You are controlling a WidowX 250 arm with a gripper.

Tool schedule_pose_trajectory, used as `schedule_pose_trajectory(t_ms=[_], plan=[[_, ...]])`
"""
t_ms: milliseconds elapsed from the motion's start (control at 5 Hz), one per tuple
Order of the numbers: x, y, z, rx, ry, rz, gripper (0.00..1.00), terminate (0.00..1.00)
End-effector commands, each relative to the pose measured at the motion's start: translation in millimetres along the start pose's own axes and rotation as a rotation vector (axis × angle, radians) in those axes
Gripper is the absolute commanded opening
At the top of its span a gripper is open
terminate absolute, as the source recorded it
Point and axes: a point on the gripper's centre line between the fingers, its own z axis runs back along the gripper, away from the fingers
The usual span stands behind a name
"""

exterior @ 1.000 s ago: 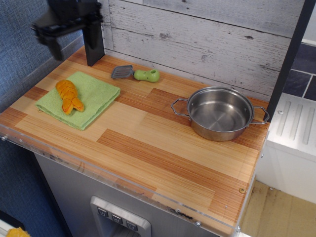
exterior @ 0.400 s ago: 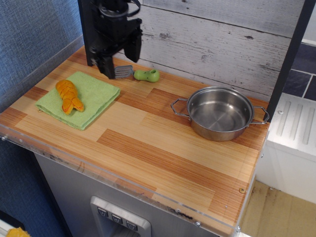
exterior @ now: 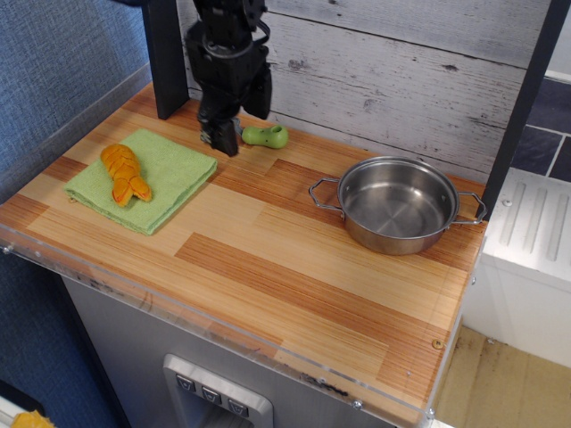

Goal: Take the spatula and place it below the green cloth.

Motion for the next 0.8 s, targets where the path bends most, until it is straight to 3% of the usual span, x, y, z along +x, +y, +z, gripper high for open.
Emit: schedule_pose_trajectory(t_ms=[0, 200, 400, 600], plan=[[-7.1, -18.1, 3.4, -0.056, -0.035, 0.016, 1.0, 0.0], [-9.9, -19.5, -1.2, -0.04, -0.057, -0.016, 1.0, 0.0], [-10.2, -17.7, -2.8, 0.001, -0.089, -0.026, 0.0, 0.0], [-7.7, -13.9, 0.7, 0.01, -0.105, -0.024, 0.0, 0.0]])
